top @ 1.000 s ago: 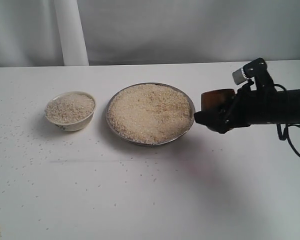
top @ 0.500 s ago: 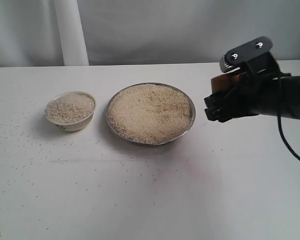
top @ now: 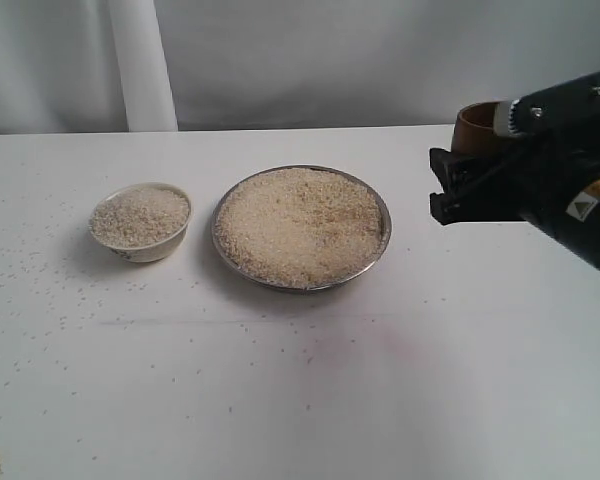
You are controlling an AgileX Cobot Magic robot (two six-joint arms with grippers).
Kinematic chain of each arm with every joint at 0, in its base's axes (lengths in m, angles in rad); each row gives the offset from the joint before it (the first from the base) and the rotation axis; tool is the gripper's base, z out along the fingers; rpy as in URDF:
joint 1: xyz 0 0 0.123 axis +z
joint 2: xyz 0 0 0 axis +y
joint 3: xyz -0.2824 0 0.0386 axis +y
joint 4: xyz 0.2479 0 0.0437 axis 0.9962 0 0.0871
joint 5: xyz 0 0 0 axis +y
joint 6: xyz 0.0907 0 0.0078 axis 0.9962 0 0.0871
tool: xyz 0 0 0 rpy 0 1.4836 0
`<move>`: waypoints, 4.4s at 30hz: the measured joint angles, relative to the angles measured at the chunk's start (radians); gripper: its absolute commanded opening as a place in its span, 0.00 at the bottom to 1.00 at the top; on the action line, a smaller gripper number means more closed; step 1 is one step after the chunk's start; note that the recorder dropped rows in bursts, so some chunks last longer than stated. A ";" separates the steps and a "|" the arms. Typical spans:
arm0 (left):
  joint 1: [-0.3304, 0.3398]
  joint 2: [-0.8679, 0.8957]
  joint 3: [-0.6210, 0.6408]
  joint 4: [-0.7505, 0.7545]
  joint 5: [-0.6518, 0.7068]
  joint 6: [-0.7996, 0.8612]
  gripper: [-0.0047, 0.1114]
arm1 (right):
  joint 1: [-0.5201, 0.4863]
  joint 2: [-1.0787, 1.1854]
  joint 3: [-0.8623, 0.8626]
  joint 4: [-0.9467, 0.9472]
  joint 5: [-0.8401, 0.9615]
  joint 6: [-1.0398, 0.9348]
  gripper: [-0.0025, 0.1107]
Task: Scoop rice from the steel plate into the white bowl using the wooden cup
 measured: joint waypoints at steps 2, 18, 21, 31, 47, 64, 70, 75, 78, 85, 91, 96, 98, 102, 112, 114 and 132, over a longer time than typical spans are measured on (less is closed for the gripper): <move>0.000 0.000 0.000 0.000 0.000 0.000 0.04 | -0.032 0.032 0.036 -0.121 -0.120 0.114 0.02; 0.000 0.000 0.000 0.000 0.000 0.000 0.04 | -0.249 0.576 -0.026 -0.561 -0.556 0.268 0.02; 0.000 0.000 0.000 0.000 0.000 0.000 0.04 | -0.249 0.631 -0.053 -0.591 -0.574 0.268 0.02; 0.000 0.000 0.000 0.000 0.000 0.000 0.04 | -0.249 0.677 -0.075 -0.549 -0.594 0.268 0.02; 0.000 0.000 0.000 0.000 0.000 0.000 0.04 | -0.249 0.750 -0.108 -0.490 -0.592 0.223 0.59; 0.000 0.000 0.000 0.000 0.000 0.000 0.04 | -0.249 0.748 -0.040 -0.469 -0.641 0.172 0.86; 0.000 0.000 0.000 0.000 0.000 0.000 0.04 | -0.249 0.663 -0.015 -0.471 -0.641 0.135 0.86; 0.000 0.000 0.000 0.000 0.000 0.000 0.04 | -0.249 0.557 0.040 -0.474 -0.641 0.132 0.85; 0.000 0.000 0.000 0.000 0.000 0.000 0.04 | -0.249 0.473 0.076 -0.500 -0.641 0.134 0.85; 0.000 0.000 0.000 0.000 0.000 0.000 0.04 | -0.249 0.231 0.167 -0.590 -0.641 0.226 0.77; 0.000 0.000 0.000 0.000 0.000 0.000 0.04 | -0.249 -0.025 0.229 -0.653 -0.643 0.357 0.44; 0.000 0.000 0.000 0.000 0.000 0.000 0.04 | -0.249 -0.244 0.235 -0.780 -0.589 0.546 0.24; 0.000 0.000 0.000 0.000 0.000 0.000 0.04 | -0.249 -0.336 0.235 -0.814 -0.547 0.655 0.18; 0.000 0.000 0.000 0.000 0.000 0.000 0.04 | -0.249 -0.516 0.235 -0.893 -0.458 0.795 0.04; 0.000 0.000 0.000 0.000 0.000 0.000 0.04 | -0.249 -0.977 0.235 -1.058 -0.181 1.097 0.02; 0.000 0.000 0.000 0.000 0.000 0.000 0.04 | -0.249 -1.023 0.235 -1.055 -0.181 1.103 0.02; 0.000 0.000 0.000 0.000 0.000 0.000 0.04 | -0.249 -1.078 0.235 -1.088 -0.105 1.077 0.02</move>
